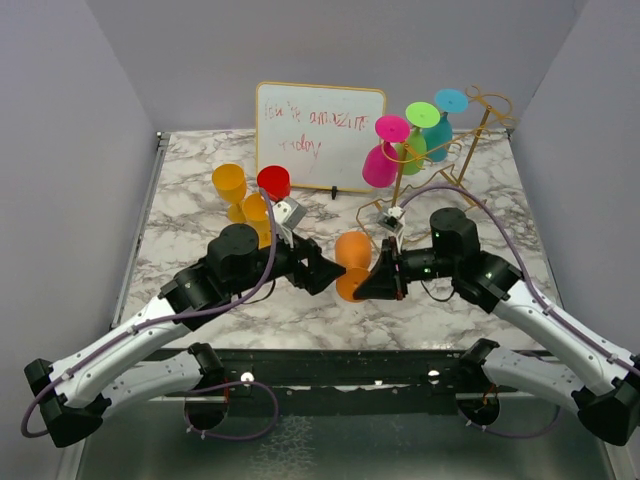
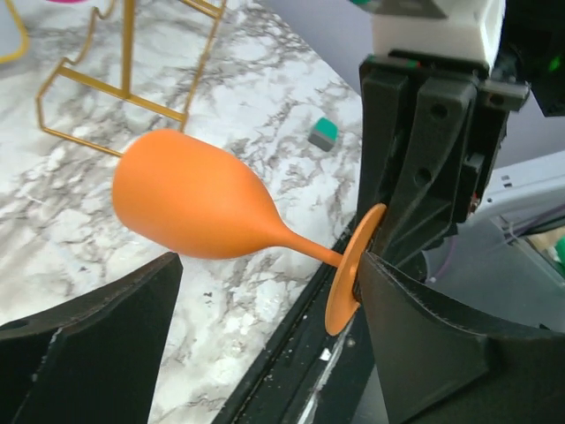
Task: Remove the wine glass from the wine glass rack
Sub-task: Place the wine glass at the center of the board.
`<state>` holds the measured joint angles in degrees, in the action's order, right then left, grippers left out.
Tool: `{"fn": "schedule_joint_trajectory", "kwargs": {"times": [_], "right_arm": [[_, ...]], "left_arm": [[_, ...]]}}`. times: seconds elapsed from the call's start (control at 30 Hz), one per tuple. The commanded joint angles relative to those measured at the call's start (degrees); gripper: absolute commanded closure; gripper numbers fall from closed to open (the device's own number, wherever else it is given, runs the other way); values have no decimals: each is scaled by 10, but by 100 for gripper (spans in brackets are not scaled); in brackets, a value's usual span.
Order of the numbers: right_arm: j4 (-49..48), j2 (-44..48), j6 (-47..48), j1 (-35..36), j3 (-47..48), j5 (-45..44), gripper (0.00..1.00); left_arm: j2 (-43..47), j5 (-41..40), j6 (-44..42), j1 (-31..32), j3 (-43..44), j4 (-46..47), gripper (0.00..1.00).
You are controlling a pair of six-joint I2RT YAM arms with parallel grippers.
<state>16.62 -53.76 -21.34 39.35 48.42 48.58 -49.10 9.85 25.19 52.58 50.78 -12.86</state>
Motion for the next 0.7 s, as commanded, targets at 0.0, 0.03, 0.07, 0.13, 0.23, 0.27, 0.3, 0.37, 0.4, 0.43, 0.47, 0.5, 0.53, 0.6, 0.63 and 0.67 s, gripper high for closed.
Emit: {"fn": "schedule_joint_trajectory", "kwargs": {"times": [0.0, 0.03, 0.07, 0.13, 0.23, 0.27, 0.3, 0.37, 0.4, 0.43, 0.47, 0.5, 0.53, 0.6, 0.63, 0.67], "right_arm": [[21, -4, 50, 41, -2, -76, 99], [24, -7, 60, 50, -2, -90, 99], [24, -9, 66, 60, -4, -101, 99], [20, -14, 83, 76, -7, -117, 99], [13, -14, 114, 101, -14, -141, 99], [10, -14, 125, 107, -17, -148, 99], [6, -12, 135, 113, -19, -154, 99], [-3, -8, 158, 123, -25, -161, 99], [-3, -7, 172, 128, -25, -165, 99], [-1, -5, 195, 132, -24, -171, 99], [3, -3, 205, 135, -24, -178, 99], [6, 0, 241, 137, -23, -184, 99], [8, 1, 264, 138, -22, -189, 99], [3, 2, 313, 141, -18, -202, 99], [-6, -1, 330, 142, -17, -216, 99], [-13, -3, 346, 142, -14, -229, 99]], "left_arm": [[20, -80, -35, -1, 33, -79, 15], [21, -88, -37, -1, 37, -94, 15], [21, -93, -39, -1, 41, -106, 14], [19, -127, -40, -1, 48, -130, 12], [23, -148, -43, -1, 54, -149, 7], [27, -150, -45, -2, 54, -150, 4], [30, -158, -47, -2, 55, -154, 2], [22, -214, -40, -2, 67, -191, 1], [8, -248, -40, -6, 79, -224, 1], [-9, -270, -44, -12, 90, -252, 1], [-27, -276, -50, -21, 100, -275, 1], [-41, -268, -59, -37, 107, -286, 1], [-52, -247, -65, -54, 112, -290, 1], [-65, -185, -80, -107, 117, -285, 1], [-71, -155, -87, -136, 120, -281, 1], [-74, -127, -95, -165, 126, -280, 1]]}}
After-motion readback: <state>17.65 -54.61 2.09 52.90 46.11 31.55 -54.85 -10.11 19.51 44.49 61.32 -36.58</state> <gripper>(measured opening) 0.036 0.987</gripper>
